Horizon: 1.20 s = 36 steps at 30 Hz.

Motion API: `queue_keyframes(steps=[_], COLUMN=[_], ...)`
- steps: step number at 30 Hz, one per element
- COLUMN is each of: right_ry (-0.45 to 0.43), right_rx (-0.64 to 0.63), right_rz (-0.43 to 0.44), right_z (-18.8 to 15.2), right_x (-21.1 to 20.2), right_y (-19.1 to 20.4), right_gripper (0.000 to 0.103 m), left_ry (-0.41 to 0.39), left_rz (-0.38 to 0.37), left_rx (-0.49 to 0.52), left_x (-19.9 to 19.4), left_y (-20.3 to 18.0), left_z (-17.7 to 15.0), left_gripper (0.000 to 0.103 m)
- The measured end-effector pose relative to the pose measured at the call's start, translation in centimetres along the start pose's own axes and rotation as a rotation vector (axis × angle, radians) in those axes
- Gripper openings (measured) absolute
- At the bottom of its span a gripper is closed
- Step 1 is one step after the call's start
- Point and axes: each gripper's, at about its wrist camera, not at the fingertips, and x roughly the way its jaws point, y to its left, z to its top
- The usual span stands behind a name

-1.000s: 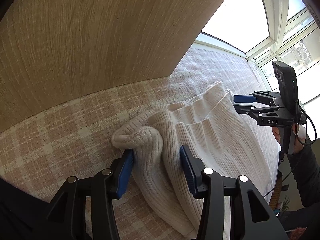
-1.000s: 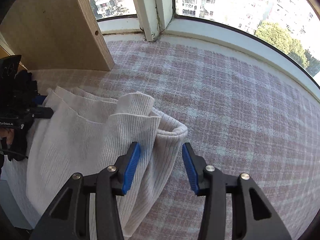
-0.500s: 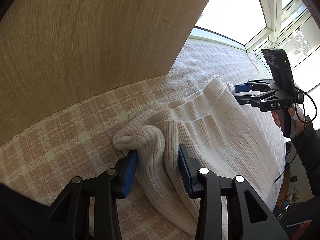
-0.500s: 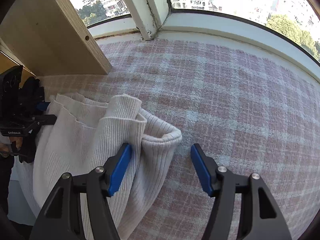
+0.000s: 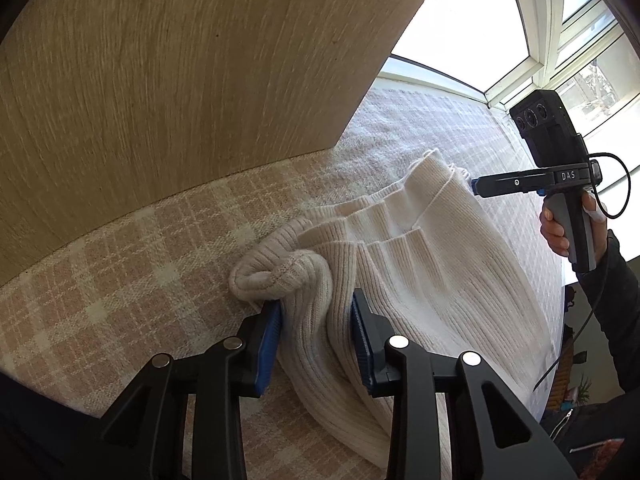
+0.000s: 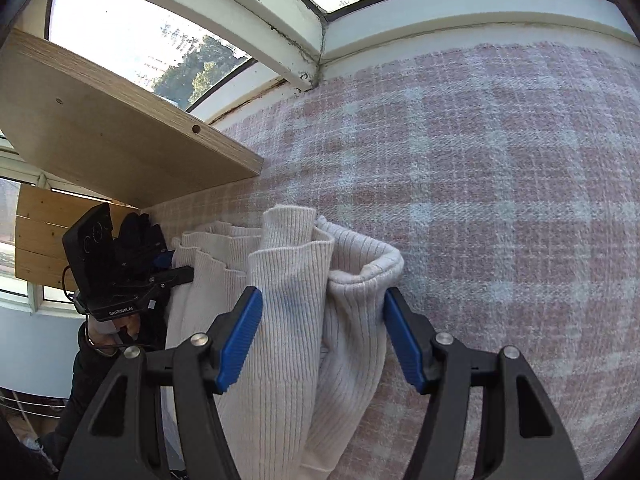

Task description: Fold clothes

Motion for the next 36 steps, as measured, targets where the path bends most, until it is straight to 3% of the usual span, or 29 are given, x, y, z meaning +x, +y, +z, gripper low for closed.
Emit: queue_keyframes(steps=[6, 9, 11, 14, 15, 16, 24, 28, 31, 34, 36], right_ry=[0.007, 0.041, 0.05, 0.041, 0.04, 0.041, -0.007, 0.029, 0.024, -0.02, -0.071], right_rx=[-0.091, -0.194, -0.211, -0.24, -0.247, -0.241, -0.298, -0.254, -0.269, -0.282, -0.303], right_rz=[-0.104, -0.275, -0.3, -0.284, -0.249, -0.198, -0.16, -0.135, -0.137, -0.12, -0.081], right_z=[-0.8, -0.9, -0.7, -0.8, -0.9, -0.9, -1.6, -1.1, -1.2, -1.9, -2.9], right_x=[0.5, 2.0, 2.5, 2.4, 2.2, 2.1, 0.2, 1.6, 2.3, 1.5, 0.0], right_y=[2.2, 4.0, 4.4, 4.4, 4.3, 4.1, 4.5, 3.6, 4.0, 4.8, 5.7], right_gripper=[0.061, 0.061, 0.063, 0.059, 0.051, 0.035, 0.025, 0.025, 0.025, 0.023, 0.021], left_ry=[0.01, 0.014, 0.012, 0.005, 0.0, -0.005, -0.03, -0.021, -0.026, -0.073, -0.121], left_rz=[-0.002, 0.011, 0.019, 0.025, 0.025, 0.025, -0.002, -0.034, -0.027, -0.097, -0.201], left_rx=[0.002, 0.014, 0.018, 0.025, 0.029, 0.034, 0.055, 0.0, 0.027, 0.013, -0.012], left_x=[0.1, 0.2, 0.2, 0.1, 0.1, 0.1, -0.3, 0.5, 0.5, -0.5, -2.1], left_y=[0.2, -0.1, -0.2, -0.4, -0.4, -0.5, -0.9, -0.1, -0.6, -1.3, -1.9], left_z=[0.1, 0.2, 0.2, 0.1, 0.0, 0.0, -0.4, -0.1, -0.1, -0.6, -1.2], left_gripper=[0.031, 0.031, 0.031, 0.031, 0.03, 0.028, 0.024, 0.034, 0.026, 0.022, 0.021])
